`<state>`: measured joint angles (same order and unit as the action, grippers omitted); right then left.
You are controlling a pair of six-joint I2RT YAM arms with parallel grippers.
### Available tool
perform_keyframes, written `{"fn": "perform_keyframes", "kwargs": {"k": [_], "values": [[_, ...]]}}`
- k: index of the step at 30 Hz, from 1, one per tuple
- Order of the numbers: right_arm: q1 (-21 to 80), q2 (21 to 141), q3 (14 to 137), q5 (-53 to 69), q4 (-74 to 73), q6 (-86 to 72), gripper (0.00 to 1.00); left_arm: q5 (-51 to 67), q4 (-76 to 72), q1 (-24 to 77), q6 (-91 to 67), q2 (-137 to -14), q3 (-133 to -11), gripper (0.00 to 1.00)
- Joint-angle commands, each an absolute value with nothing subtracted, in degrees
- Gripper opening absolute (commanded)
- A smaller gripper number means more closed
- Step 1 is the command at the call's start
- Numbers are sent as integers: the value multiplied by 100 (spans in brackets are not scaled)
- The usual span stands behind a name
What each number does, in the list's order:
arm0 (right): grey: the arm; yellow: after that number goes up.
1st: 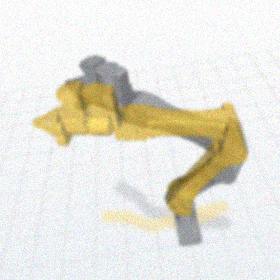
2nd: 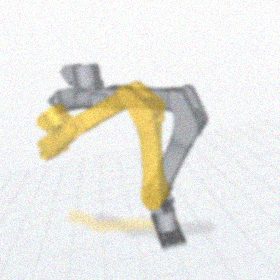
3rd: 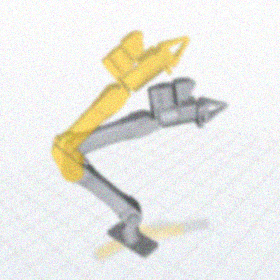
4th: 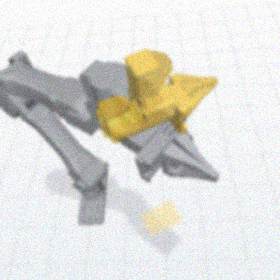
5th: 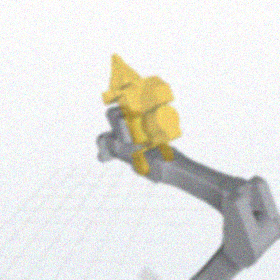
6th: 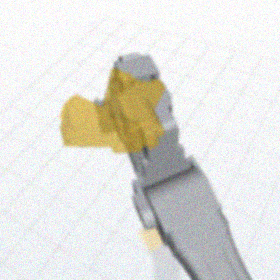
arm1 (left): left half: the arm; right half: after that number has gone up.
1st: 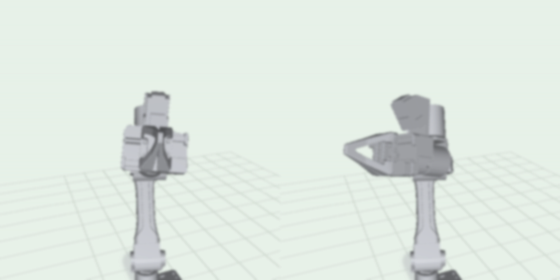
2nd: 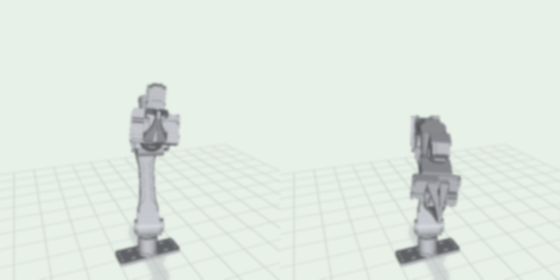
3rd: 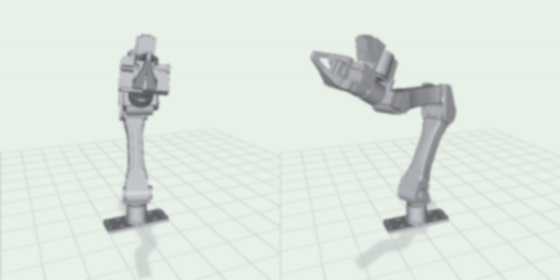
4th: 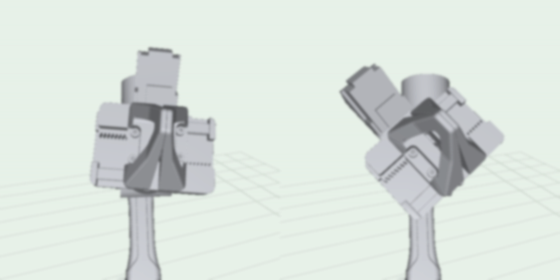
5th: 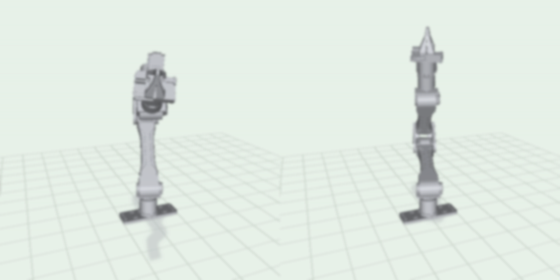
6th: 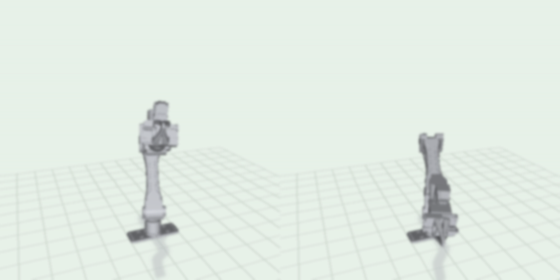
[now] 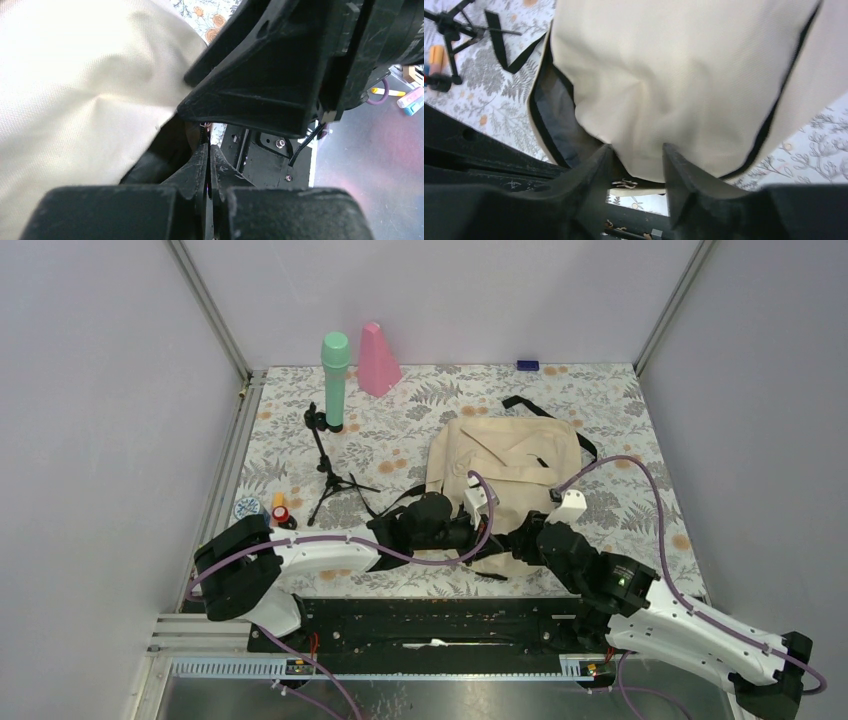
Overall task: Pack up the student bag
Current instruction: Zip the student bag at the center of the board.
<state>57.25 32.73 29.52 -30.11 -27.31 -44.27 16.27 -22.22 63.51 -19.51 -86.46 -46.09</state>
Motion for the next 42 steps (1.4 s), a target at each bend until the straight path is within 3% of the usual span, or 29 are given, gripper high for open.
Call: {"fn": "perform_keyframes", "kwargs": {"k": [1,4,8,15,20,21,24,28,30,42], "values": [[5708,3191,3499,-3947,-3761,-4770,62,1620,-2186,6381,-1929,-8430,-4843,0],[5667,3188,3813,-4376,-4476,-4976,79,1555,-2124,6381,-1907,-8427,-4843,0],[5372,3232,3962,-4467,-5200,-5392,89,1554,-2109,6381,-1914,-8429,-4851,0],[4896,2910,3068,-3389,-4334,-6107,88,1643,-2261,6381,-1942,-8388,-4793,0],[4875,2849,2571,-3241,-3297,-6286,74,1650,-2296,6381,-1876,-8368,-4715,0],[4866,2874,2524,-3277,-3194,-6289,68,1634,-2310,6376,-1882,-8364,-4693,0],[4725,3002,2486,-3417,-3051,-6166,30,1473,-2202,6338,-1788,-8329,-4651,0],[4385,3207,2622,-3442,-3037,-5749,6,1007,-1899,6328,-1490,-8298,-4637,0],[4179,3292,2697,-3431,-3022,-5537,0,774,-1801,6315,-1363,-8304,-4608,0],[3199,3103,2812,-3196,-3102,-4783,0,-253,-1494,6019,-1169,-8071,-4437,0]]}}
